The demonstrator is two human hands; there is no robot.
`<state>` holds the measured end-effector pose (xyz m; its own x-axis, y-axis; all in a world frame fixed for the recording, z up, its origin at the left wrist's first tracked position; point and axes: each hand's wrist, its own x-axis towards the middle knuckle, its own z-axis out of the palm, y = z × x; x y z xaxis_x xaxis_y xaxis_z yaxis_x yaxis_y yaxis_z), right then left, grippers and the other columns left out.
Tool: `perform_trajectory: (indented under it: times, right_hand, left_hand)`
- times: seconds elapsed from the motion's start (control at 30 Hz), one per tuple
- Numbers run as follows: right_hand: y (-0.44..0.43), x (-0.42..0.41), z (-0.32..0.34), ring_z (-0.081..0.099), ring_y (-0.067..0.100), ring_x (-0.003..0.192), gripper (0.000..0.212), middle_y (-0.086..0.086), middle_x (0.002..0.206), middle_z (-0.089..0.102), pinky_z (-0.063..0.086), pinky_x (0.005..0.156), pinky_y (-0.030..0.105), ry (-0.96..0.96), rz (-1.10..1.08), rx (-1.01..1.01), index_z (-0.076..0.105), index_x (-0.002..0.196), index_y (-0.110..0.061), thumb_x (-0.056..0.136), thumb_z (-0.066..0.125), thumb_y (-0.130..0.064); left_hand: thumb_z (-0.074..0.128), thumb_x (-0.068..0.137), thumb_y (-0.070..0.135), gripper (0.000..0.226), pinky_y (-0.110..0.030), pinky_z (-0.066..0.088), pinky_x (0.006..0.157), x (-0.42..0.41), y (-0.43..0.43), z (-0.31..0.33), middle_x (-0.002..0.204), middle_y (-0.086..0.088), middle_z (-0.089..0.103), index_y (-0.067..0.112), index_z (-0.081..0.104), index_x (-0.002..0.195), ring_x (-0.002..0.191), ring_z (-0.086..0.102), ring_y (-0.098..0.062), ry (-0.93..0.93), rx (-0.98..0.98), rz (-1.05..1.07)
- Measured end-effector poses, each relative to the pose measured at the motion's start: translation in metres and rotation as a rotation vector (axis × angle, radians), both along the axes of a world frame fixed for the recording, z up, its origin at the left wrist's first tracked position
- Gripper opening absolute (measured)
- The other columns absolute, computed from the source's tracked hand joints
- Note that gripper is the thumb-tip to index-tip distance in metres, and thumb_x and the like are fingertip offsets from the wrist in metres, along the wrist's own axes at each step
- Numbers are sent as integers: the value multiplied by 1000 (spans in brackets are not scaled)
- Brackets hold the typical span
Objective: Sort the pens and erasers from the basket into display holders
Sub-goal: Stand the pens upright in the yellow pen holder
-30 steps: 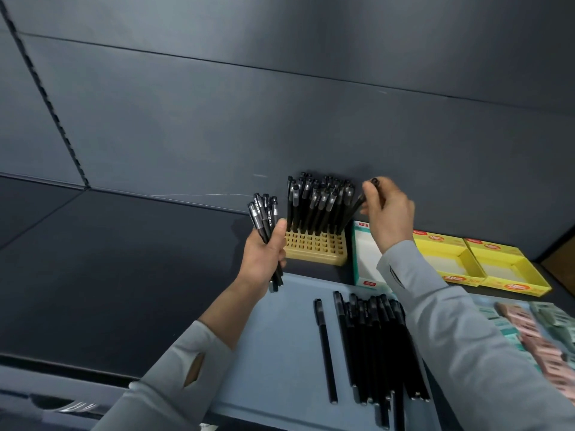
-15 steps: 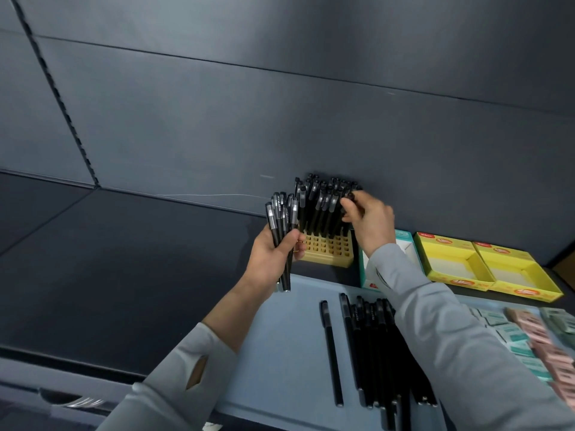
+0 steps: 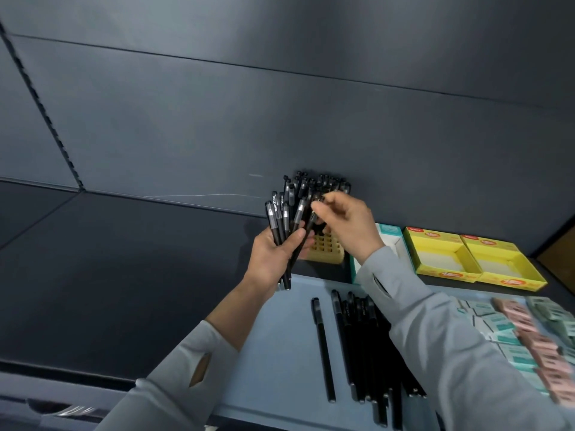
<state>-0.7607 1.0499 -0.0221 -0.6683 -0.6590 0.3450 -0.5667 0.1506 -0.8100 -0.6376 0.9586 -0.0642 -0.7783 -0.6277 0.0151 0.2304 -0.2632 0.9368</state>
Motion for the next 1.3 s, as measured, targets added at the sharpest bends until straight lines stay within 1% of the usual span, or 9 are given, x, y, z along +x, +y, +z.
perform_trajectory:
  times: [0.1, 0.2, 0.3, 0.5, 0.73, 0.87, 1.03, 1.17, 1.3]
  right_hand:
    - [9, -14, 5, 68, 19, 70, 14, 3, 81, 67, 56, 66, 39, -172, -113, -110, 58, 83, -17, 96, 57, -23]
    - [19, -32, 4, 69, 19, 65, 12, 1, 76, 68, 58, 72, 40, 25, -346, -93, 56, 87, -20, 97, 53, -25]
    - [27, -40, 1, 71, 23, 69, 12, -1, 77, 68, 55, 80, 40, 193, -442, -9, 56, 95, -19, 97, 50, -29]
    - [21, -37, -3, 71, 15, 68, 13, 2, 86, 70, 57, 78, 38, 212, -384, -11, 58, 103, -13, 99, 50, -23]
    - [11, -38, -6, 71, 17, 72, 11, 5, 86, 71, 56, 80, 33, 249, -305, 111, 60, 102, -16, 99, 51, -22]
    - [7, -39, -10, 70, 26, 77, 9, 5, 86, 71, 55, 82, 46, 240, -291, 137, 62, 99, -23, 96, 54, -27]
    - [9, -28, 1, 62, 18, 84, 14, -2, 92, 67, 52, 81, 39, 405, -381, -19, 62, 103, -18, 92, 62, -26]
    - [4, -8, 13, 53, 14, 90, 18, -5, 94, 66, 43, 79, 31, 547, -256, 2, 67, 97, -18, 95, 56, -33]
    - [-1, 2, 17, 60, 6, 83, 8, -10, 87, 67, 48, 78, 21, 247, -46, -1, 67, 94, -20, 90, 65, -27]
  left_hand:
    - [55, 97, 16, 17, -34, 57, 85, 3, -5, -1, 99, -10, 74, 5, 56, 111, 95, 71, -20, 0, 8, 20]
    - [51, 99, 22, 24, -28, 57, 66, 5, -12, -3, 89, -6, 74, 4, 47, 115, 74, 70, -17, -45, -21, 83]
    - [49, 100, 25, 29, -23, 46, 54, 3, -16, -5, 79, -2, 64, 1, 46, 116, 55, 52, -9, -105, -109, 143]
    - [50, 99, 14, 2, -24, 46, 59, 0, -15, -3, 85, -2, 59, 16, 49, 102, 63, 50, -7, -99, -63, 133]
    - [56, 96, 12, 17, -30, 57, 84, -2, -16, -6, 90, -4, 62, 9, 56, 113, 75, 67, -6, -75, -3, 127]
    - [61, 94, 14, 9, -33, 56, 86, -2, -16, -6, 80, -3, 68, 9, 61, 101, 79, 70, -17, -73, -34, 134]
    - [63, 92, 12, 13, -35, 57, 85, -4, -13, -4, 85, -7, 73, 1, 64, 99, 83, 72, -21, -40, -42, 114]
    - [64, 91, 13, 14, -36, 57, 85, -7, -9, -1, 89, -10, 74, 2, 64, 99, 86, 72, -25, -30, -38, 79]
    - [63, 92, 12, 6, -33, 57, 83, -10, -3, 4, 90, -8, 75, 8, 65, 96, 87, 72, -24, -21, -51, 27]
